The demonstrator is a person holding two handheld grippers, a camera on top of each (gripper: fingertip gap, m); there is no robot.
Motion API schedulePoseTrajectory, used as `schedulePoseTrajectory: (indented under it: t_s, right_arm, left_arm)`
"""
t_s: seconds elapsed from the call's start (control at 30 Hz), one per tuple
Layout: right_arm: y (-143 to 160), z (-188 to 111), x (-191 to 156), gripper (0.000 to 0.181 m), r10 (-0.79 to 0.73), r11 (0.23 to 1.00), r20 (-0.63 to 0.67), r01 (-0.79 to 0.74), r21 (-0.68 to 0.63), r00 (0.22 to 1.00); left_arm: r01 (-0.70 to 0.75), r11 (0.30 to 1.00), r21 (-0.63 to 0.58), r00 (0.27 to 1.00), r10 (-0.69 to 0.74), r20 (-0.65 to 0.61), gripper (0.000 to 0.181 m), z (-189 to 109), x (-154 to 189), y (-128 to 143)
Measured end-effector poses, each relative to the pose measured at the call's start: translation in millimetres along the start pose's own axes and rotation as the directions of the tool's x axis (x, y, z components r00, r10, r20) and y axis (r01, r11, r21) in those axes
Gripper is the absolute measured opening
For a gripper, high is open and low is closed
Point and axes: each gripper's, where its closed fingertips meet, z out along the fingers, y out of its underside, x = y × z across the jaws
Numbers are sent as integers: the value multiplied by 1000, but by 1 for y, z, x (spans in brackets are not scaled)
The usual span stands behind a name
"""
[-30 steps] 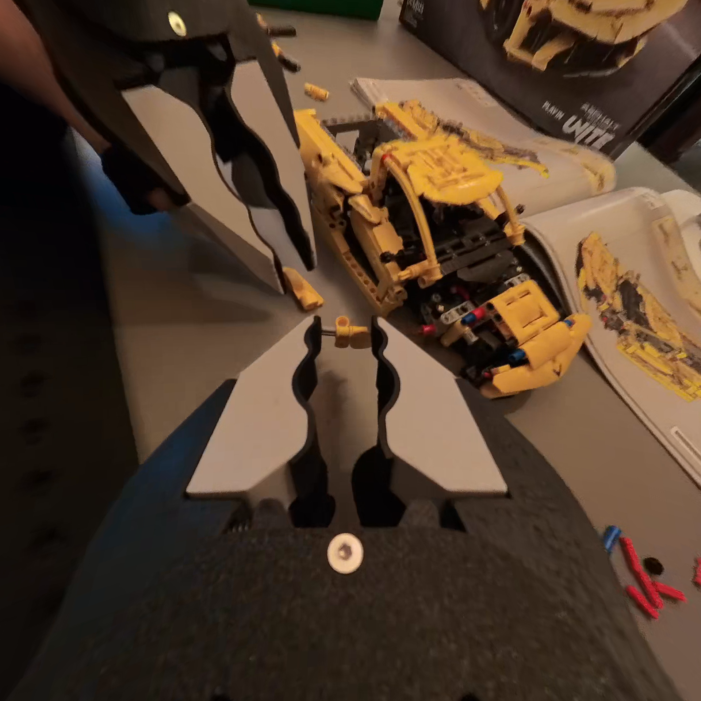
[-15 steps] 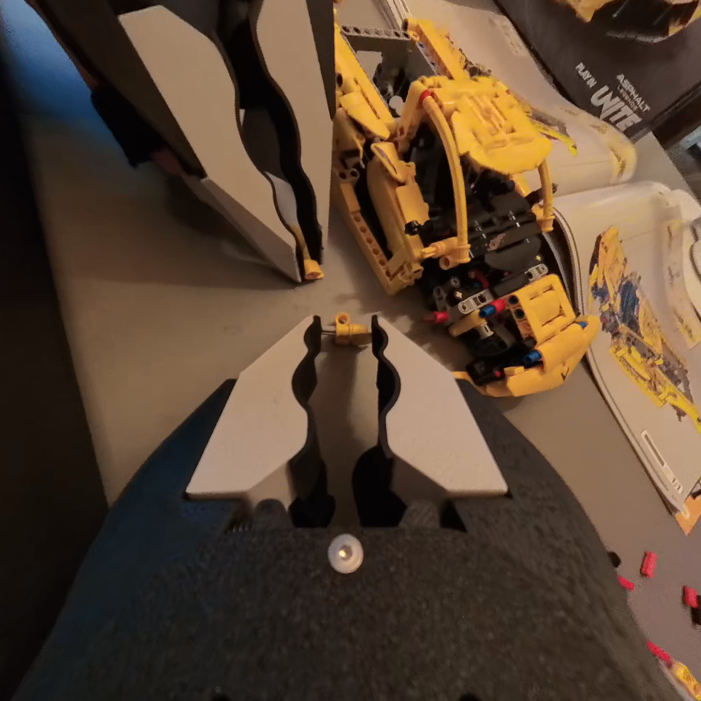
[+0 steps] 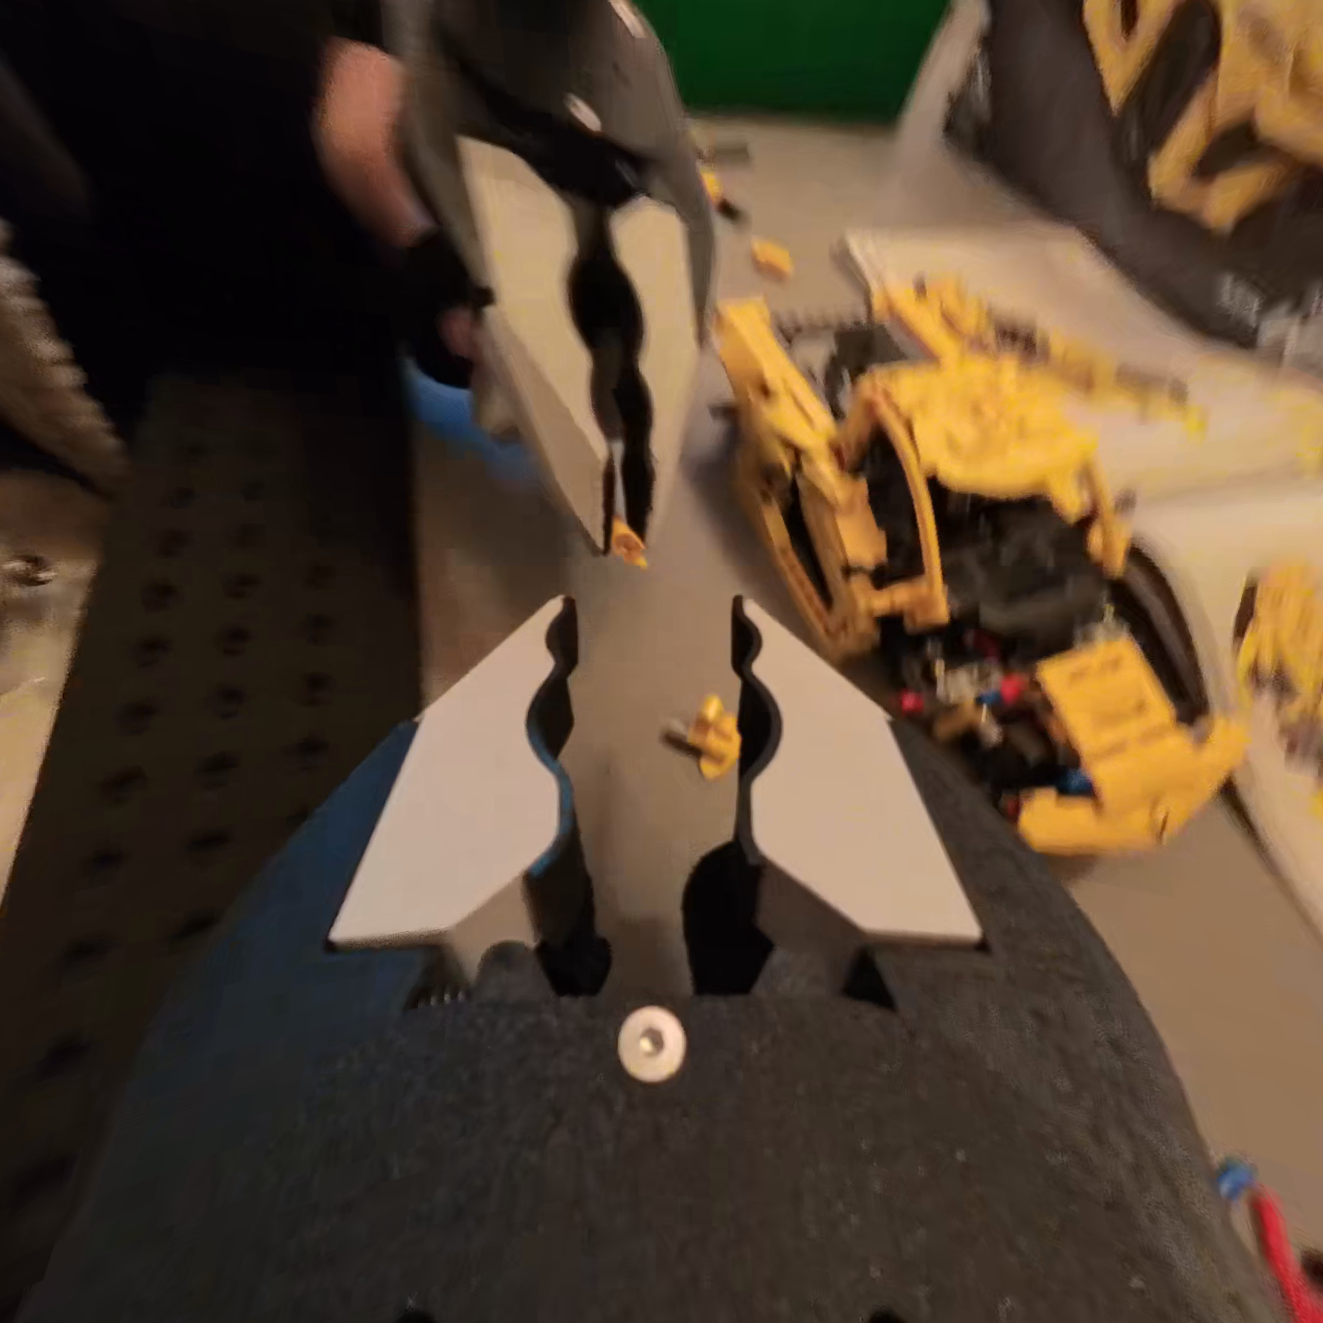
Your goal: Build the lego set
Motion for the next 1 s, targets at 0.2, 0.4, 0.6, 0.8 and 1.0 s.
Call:
schedulePoseTrajectory:
  t_s: [0.2, 0.4, 0.6, 0.8, 1.0]
  right_arm:
    - [-42, -9, -33, 21, -229, 966, 196, 197, 170, 953]
    - [-52, -5, -48, 17, -283, 955, 310, 235, 182, 908]
    - [-53, 3, -47, 10, -261, 962, 328, 217, 165, 908]
    - [-67, -4, -21, 6, 30, 954, 357, -133, 268, 934]
    - [-73, -3, -14, 7, 197, 875, 465, -369, 313, 863]
  left_arm:
    - [223, 974, 25, 908, -199, -369, 11, -23, 37, -13]
    - [276, 961, 5, 841, -239, -485, 10, -31, 51, -14]
    - [269, 963, 15, 864, -235, -446, 10, -30, 45, -11]
    - [226, 944, 239, 910, -117, -397, 20, -45, 37, -33]
    - [101, 932, 347, 968, -11, -252, 10, -41, 29, -42]
